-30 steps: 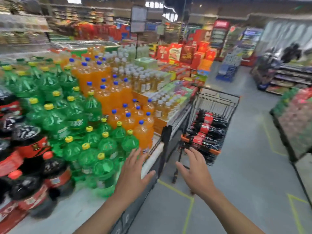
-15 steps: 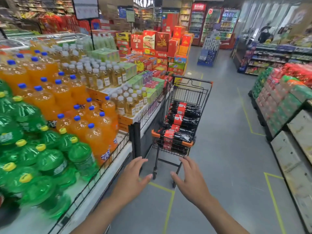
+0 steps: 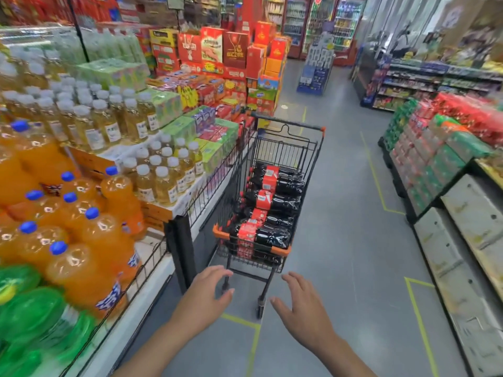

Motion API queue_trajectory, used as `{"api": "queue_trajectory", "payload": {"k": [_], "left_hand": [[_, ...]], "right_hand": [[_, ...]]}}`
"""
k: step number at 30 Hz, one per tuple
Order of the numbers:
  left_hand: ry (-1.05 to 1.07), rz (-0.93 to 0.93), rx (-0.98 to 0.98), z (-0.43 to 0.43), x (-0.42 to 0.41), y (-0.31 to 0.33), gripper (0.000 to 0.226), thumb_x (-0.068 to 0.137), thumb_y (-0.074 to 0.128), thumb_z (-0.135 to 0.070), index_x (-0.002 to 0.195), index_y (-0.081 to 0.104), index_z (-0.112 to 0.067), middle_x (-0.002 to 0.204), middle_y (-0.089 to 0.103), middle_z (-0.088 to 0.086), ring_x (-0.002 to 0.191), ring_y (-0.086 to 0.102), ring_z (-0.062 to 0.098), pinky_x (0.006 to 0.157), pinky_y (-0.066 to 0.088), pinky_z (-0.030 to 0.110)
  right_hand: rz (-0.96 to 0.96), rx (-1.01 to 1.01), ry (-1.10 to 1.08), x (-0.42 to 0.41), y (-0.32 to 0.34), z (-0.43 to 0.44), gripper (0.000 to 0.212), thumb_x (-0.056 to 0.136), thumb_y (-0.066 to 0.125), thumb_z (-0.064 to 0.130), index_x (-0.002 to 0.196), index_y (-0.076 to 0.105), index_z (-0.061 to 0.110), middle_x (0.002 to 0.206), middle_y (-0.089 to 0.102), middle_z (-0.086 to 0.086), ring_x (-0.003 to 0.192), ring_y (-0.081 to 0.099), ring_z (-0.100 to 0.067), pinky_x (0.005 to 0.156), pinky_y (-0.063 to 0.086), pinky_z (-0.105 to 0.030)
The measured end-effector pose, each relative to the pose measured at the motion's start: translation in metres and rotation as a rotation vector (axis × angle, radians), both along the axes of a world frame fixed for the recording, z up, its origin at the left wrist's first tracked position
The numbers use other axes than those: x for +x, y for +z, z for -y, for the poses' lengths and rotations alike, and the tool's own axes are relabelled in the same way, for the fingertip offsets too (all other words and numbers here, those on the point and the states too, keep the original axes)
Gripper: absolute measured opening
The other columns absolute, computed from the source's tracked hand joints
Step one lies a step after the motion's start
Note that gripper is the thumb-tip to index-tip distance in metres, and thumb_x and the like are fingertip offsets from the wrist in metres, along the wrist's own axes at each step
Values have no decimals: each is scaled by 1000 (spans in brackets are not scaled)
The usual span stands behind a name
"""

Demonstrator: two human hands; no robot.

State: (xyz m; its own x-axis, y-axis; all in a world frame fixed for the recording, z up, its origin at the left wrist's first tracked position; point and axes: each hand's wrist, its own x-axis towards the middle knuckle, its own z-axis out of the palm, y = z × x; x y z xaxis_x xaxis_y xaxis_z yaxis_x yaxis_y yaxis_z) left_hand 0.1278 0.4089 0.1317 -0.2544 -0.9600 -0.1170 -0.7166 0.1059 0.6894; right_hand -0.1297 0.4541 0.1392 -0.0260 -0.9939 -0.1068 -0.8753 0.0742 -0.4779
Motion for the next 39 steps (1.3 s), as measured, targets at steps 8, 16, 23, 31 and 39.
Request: {"api": "queue_trajectory", "payload": {"k": [8,16,23,31,39], "left_hand": [[-33,3,54,135,-26,-13,45,100,62,-39,143,53,-31,147,45,-16,142,40,6,118,31,25],[-23,-15,132,239,-70,-28,44,101,61,-39,143,50,-35,147,45,-19,134,44,2,111,36,24],[88,-72,234,330,-136,-33,48,102,61,-33,148,47,-30,147,45,-14,134,47,6,110,35,21],[284,-202,358,431,-187,-35,50,104,59,-38,151,42,-30,140,44,-15,134,46,10,109,38,31],[436,-310,474,550,-200,-65,48,102,63,-37,145,51,-20,144,57,-3,122,56,14,103,42,30]], "right_hand": [[-20,40,-20,-24,-9,118,67,92,42,67,151,40,35,153,40,14,144,34,-10,120,30,-35],[-24,76,-37,-72,-12,235,67,96,49,62,150,43,23,154,41,8,143,37,-14,120,31,-37],[-36,127,82,-134,-29,351,66,100,48,57,156,35,24,160,34,7,147,31,-14,123,27,-36],[-63,155,190,-175,-38,466,67,101,47,58,157,32,25,161,32,7,149,29,-15,124,25,-37],[-119,193,202,-183,-52,558,70,99,47,62,158,30,28,162,30,8,150,25,-13,125,21,-34]]}}
